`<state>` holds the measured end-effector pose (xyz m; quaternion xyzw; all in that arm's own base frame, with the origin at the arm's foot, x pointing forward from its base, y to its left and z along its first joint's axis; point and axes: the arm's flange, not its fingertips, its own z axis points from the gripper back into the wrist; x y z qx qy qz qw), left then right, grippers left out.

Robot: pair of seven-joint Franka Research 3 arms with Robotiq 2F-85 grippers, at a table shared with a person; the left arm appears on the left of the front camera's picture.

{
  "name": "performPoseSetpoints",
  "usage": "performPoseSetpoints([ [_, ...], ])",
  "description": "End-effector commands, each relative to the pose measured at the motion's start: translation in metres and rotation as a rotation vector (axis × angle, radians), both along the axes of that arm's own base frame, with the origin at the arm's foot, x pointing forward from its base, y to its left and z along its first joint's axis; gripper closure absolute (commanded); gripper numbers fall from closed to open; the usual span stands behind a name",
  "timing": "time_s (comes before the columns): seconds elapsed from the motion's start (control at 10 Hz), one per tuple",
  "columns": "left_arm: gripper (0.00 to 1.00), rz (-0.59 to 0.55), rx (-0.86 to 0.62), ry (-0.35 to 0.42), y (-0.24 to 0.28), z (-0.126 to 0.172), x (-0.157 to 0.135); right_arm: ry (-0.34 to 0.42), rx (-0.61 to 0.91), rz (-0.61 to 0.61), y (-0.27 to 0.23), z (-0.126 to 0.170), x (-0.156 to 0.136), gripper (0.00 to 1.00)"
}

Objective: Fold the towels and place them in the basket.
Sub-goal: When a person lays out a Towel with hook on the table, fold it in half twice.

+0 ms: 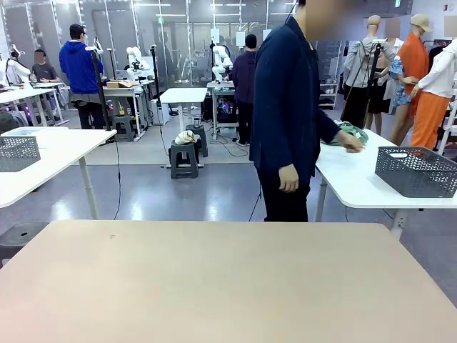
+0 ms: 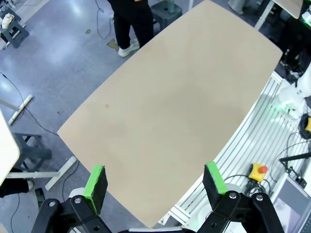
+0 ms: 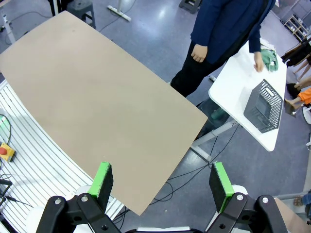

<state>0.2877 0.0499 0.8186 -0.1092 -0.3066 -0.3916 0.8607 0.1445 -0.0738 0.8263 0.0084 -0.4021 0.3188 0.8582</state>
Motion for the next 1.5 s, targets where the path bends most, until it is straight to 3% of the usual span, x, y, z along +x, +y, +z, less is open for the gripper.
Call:
performPoseSetpoints([
  [0.0, 0.00, -0.004, -0.005, -0.006, -0.0018, 0.0015, -0.0008, -0.002, 0.001, -0.004, -0.0012, 0.0003, 0.0001, 0.00],
  [1.4, 0.00, -0.004, -0.005, -0.006, -0.0018, 0.0015, -0.0008, -0.002, 0.001, -0.004, -0.0012, 0.0003, 0.0001, 0.00],
])
